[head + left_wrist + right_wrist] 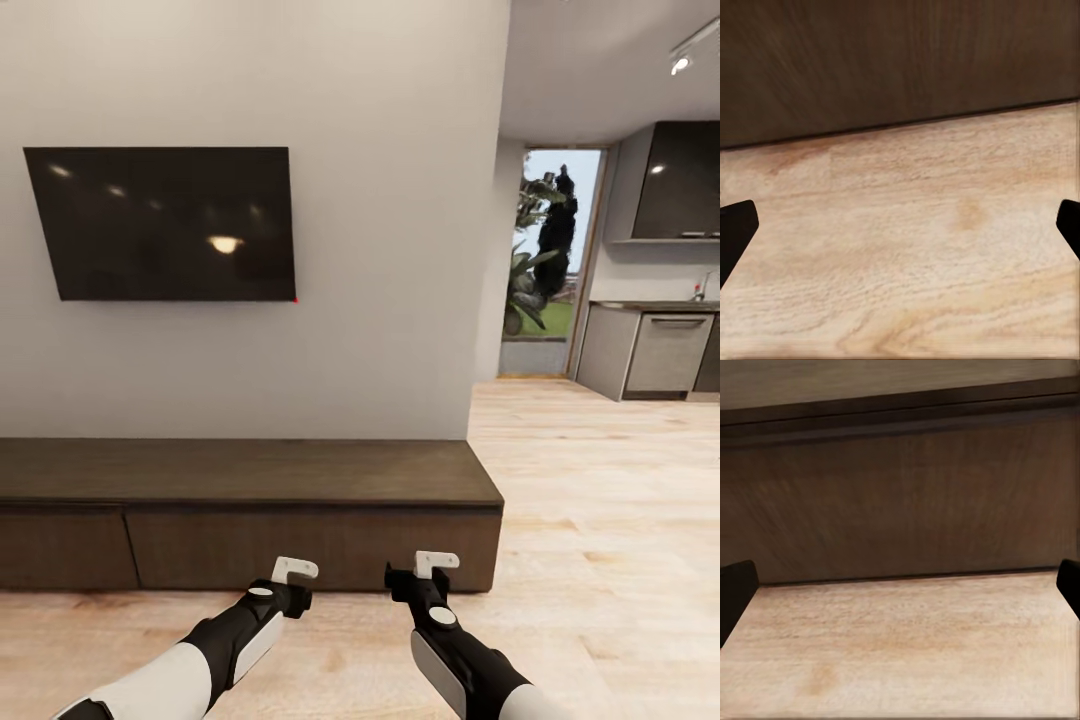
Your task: Place each of the two pumpkins and all three candles from the living room inside a cabinet in the living room (use any cabinet), then make sure every cabinet is closed, and position the cauldron so it is next to a table in the living room.
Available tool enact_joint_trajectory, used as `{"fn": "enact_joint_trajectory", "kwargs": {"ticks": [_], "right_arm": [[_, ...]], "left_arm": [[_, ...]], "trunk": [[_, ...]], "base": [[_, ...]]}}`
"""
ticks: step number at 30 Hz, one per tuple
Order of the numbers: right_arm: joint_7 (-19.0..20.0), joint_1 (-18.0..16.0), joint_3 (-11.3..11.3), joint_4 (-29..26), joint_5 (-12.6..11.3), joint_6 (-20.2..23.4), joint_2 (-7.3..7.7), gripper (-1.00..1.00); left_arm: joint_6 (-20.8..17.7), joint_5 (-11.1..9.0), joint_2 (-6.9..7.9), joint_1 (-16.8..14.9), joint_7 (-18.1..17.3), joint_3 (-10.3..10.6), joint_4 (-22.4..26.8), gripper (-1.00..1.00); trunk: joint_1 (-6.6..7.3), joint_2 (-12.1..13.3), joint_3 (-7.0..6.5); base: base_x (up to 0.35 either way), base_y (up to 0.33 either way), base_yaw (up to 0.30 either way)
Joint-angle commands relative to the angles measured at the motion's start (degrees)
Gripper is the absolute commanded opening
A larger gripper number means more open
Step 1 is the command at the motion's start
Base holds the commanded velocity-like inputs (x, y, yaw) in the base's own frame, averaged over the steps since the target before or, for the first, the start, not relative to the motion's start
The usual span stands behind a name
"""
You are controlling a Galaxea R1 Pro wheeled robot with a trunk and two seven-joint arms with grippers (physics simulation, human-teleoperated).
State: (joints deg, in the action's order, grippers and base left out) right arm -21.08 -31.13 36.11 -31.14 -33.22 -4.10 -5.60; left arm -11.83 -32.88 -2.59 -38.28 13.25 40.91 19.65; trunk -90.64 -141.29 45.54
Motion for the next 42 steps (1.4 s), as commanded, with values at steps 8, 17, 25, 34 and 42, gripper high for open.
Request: {"fn": "enact_joint_trajectory", "kwargs": {"ticks": [8, 17, 25, 34, 42], "right_arm": [[-0.4, -0.1, 0.5, 0.0, -0.6, -0.4, 0.03, 1.00], [-0.4, -0.1, 0.4, 0.1, -0.6, -0.4, 0.05, 1.00], [-0.4, -0.1, 0.3, 0.1, -0.7, -0.4, 0.06, 1.00], [-0.4, -0.1, 0.4, 0.1, -0.6, -0.4, 0.04, 1.00], [-0.4, -0.1, 0.4, 0.1, -0.6, -0.2, 0.02, 1.00]], "left_arm": [[-0.2, -0.5, 0.05, 0.0, 0.5, 0.5, 0.1, 1.00], [-0.2, -0.4, -0.03, 0.0, 0.6, 0.6, 0.1, 1.00], [-0.2, -0.4, -0.03, 0.0, 0.6, 0.6, 0.1, 1.00], [-0.2, -0.4, -0.03, 0.0, 0.6, 0.6, 0.1, 1.00], [-0.1, -0.4, -0.03, 0.0, 0.6, 0.6, 0.1, 1.00]], "trunk": [[1.78, 3.2, -1.37], [3.76, 6.8, -2.99], [5.52, 10.0, -4.67], [7.49, 13.6, -6.41], [9.25, 16.8, -7.86]], "base": [[-0.021, 0.000, 0.000], [-0.001, 0.000, -0.003], [0.000, 0.000, -0.177], [0.000, 0.000, -0.089], [0.000, 0.000, -0.006]]}}
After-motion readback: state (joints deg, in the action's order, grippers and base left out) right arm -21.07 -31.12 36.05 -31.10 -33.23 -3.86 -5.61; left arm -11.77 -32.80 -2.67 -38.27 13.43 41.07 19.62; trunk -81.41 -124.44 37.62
